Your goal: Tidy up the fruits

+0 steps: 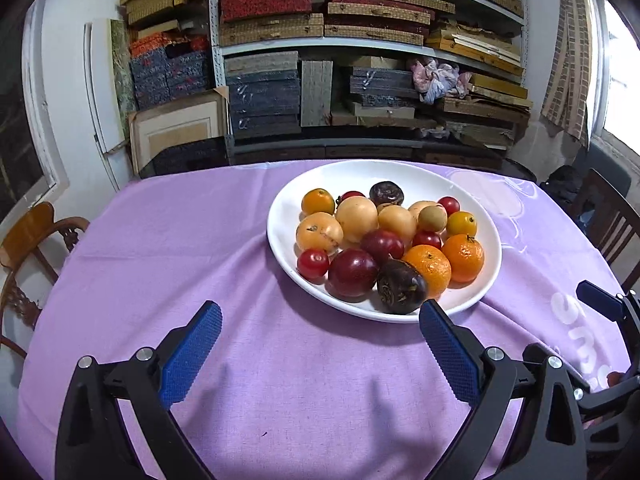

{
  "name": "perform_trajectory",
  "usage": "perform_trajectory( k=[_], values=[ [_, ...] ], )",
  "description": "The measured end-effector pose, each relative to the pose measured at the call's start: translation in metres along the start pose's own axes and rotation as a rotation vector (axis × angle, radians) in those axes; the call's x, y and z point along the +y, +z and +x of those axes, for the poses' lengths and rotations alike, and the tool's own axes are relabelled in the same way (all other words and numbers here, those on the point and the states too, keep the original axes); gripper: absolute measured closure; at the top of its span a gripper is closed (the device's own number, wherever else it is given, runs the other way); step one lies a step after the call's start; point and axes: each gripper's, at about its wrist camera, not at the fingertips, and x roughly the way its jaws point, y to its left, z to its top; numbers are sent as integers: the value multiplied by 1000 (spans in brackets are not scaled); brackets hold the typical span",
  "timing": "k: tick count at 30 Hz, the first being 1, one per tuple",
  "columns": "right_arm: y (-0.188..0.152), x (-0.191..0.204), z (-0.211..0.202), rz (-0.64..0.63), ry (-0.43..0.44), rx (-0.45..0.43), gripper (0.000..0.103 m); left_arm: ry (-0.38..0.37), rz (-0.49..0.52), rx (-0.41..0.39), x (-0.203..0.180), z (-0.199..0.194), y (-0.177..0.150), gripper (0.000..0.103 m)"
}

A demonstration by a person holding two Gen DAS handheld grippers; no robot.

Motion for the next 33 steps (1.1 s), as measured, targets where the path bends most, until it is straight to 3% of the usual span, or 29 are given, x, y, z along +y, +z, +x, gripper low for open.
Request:
perform_trajectory(
  k=[3, 8, 14, 20, 27, 33],
  values=[
    [0, 4, 3, -18, -7, 13, 4, -100, -76, 38, 7, 1, -1, 3],
    [0, 6, 5, -11, -26, 32, 4, -102, -158, 43, 14, -4, -5, 3],
    [-2, 8, 11, -19, -48, 63, 4, -26, -68, 39, -3, -9, -16, 3],
    [-2, 5, 11, -1, -38, 61, 4, -6, -9, 48, -20, -6, -25, 3],
    [-3, 6, 10, -12, -40, 58, 4, 16, 2, 2, -25, -9, -26, 3],
    [-4, 5, 9, -13, -43, 57, 4, -1, 28, 4, -27, -8, -24, 3]
  ],
)
